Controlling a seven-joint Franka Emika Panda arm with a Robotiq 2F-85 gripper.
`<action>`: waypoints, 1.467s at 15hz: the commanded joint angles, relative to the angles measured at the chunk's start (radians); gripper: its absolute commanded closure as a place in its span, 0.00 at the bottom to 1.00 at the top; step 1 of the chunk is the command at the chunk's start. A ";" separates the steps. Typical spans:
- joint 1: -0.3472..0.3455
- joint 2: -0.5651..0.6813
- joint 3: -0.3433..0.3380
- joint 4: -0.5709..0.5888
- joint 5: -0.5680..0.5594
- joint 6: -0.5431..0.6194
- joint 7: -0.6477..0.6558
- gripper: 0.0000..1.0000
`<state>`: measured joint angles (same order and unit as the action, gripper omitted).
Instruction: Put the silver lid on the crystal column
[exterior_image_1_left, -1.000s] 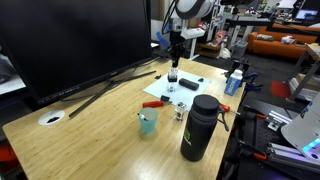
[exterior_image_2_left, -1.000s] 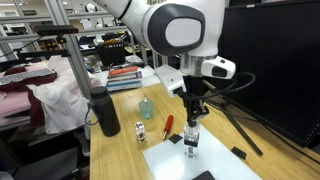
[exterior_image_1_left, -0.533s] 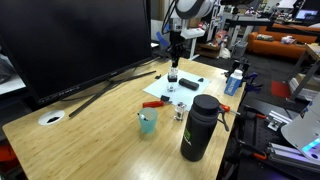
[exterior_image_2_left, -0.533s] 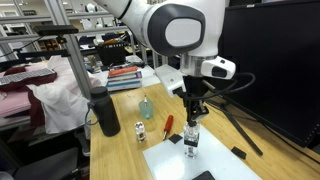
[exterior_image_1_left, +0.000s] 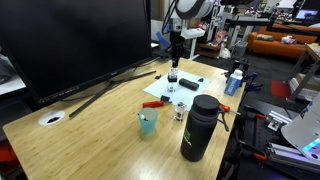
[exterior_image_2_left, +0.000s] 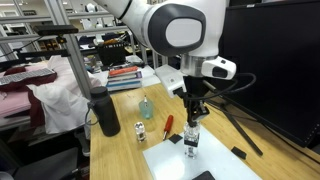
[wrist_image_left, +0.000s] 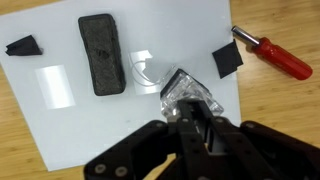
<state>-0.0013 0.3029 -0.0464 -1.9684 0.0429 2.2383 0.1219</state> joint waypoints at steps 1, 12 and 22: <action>0.000 0.017 0.001 0.005 -0.019 0.001 0.011 0.97; 0.009 -0.003 0.004 0.004 -0.059 0.001 0.030 0.97; 0.007 -0.024 0.005 -0.012 -0.054 0.006 0.029 0.97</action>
<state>0.0084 0.2932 -0.0424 -1.9663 -0.0102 2.2402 0.1407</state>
